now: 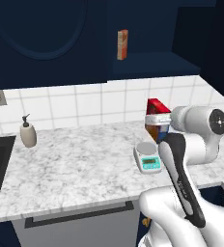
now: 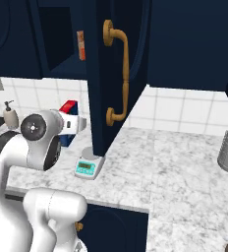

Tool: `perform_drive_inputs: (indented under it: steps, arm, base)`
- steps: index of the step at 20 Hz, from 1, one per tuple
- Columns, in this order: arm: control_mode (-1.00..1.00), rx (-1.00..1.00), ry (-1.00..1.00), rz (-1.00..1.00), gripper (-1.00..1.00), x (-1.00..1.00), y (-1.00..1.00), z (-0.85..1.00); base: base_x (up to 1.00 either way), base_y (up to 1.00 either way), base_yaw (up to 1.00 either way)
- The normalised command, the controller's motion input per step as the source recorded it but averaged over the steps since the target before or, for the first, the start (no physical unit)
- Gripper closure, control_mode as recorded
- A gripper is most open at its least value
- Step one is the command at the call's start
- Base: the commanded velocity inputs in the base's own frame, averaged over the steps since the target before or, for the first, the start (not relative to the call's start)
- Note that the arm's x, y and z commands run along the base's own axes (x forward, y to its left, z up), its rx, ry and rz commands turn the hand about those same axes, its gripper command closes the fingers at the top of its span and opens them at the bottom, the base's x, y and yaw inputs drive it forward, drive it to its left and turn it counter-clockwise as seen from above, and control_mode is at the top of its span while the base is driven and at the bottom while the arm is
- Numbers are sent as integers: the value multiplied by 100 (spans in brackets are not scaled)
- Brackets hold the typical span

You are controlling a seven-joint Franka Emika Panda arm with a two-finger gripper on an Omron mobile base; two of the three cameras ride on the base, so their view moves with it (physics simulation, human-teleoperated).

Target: Pick the boxed food and place it on the digital scale for weighing, and close the cabinet.

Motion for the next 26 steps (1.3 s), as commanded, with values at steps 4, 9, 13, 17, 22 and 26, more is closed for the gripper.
perform_drive_inputs:
  steps: [4,9,13,17,22,26]
  arm:
    - [-100,0,-3,29,100,25,-2,-49]
    - [-100,0,-10,29,100,47,0,-63]
    - [-100,0,-7,18,100,9,-15,-44]
    - [-100,0,0,0,100,24,-3,-30]
    - [-100,0,0,0,100,14,-27,-24]
    - [-100,0,0,0,100,6,-33,-22]
  base:
    - [0,0,0]
    - [0,0,0]
    - [0,0,0]
    - [0,0,0]
    - [0,0,0]
    - [0,0,0]
